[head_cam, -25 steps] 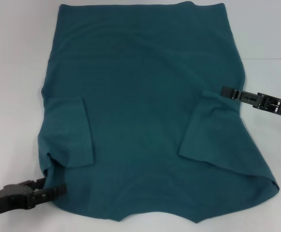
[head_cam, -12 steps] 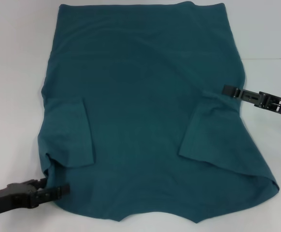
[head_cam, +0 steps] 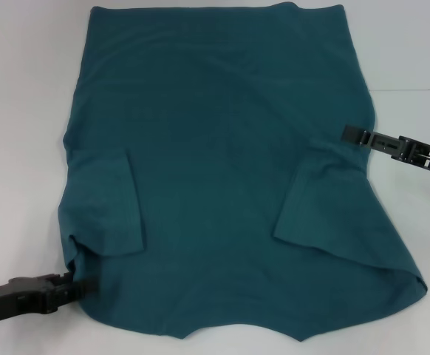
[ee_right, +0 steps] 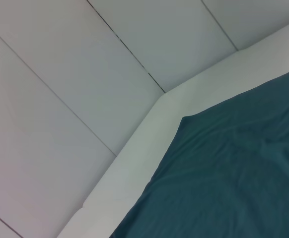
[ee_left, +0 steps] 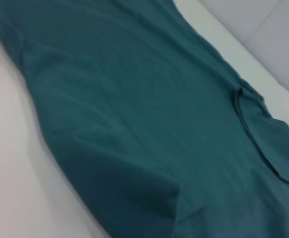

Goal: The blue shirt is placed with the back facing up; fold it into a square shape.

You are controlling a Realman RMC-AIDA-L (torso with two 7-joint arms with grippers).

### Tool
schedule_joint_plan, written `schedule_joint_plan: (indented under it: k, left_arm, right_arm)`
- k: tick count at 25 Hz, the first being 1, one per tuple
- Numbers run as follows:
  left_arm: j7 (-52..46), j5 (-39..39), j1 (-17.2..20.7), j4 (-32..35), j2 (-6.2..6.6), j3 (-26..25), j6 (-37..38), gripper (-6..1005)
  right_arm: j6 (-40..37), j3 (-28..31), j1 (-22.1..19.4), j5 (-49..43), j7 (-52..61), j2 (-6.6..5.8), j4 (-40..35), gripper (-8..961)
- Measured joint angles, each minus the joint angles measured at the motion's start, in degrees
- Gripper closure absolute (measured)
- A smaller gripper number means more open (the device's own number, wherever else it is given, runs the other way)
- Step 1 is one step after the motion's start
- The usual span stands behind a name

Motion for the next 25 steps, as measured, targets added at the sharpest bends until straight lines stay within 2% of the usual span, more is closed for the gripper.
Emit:
schedule_joint_plan:
  k: [1,6,12,15,19,25]
  left_arm:
    - [-0.1,0.0,0.0,0.0,0.01,0.0,-0.1,304]
    - [-0.6,0.1,-0.1,0.0,0.03,0.0,-0.7,530]
    - [-1.0,0.3,-0.3,0.1,0.13,0.1,-0.7,746]
    - [-1.1,0.7,-0.6,0.1,0.23,0.1,-0.5,958]
    - [-1.7,1.0,-1.2,0.1,0.44,0.1,0.3,962]
    - [-1.8,0.6,-2.1,0.0,0.61,-0.1,2.4,960]
  right_arm:
    - [0.0,0.0,0.0,0.0,0.0,0.0,0.0,54]
    - [0.0,0.0,0.0,0.0,0.0,-0.04,0.0,53]
    - [0.1,0.0,0.0,0.1,0.0,-0.15,0.0,53]
    - [0.3,-0.2,0.0,0.0,0.0,-0.28,0.0,53]
    - [0.0,-0.7,0.0,-1.6,1.0,-1.04,-0.1,54]
    - [-1.6,-0.8,-0.6,-9.0,6.9,-3.94,-0.3,54]
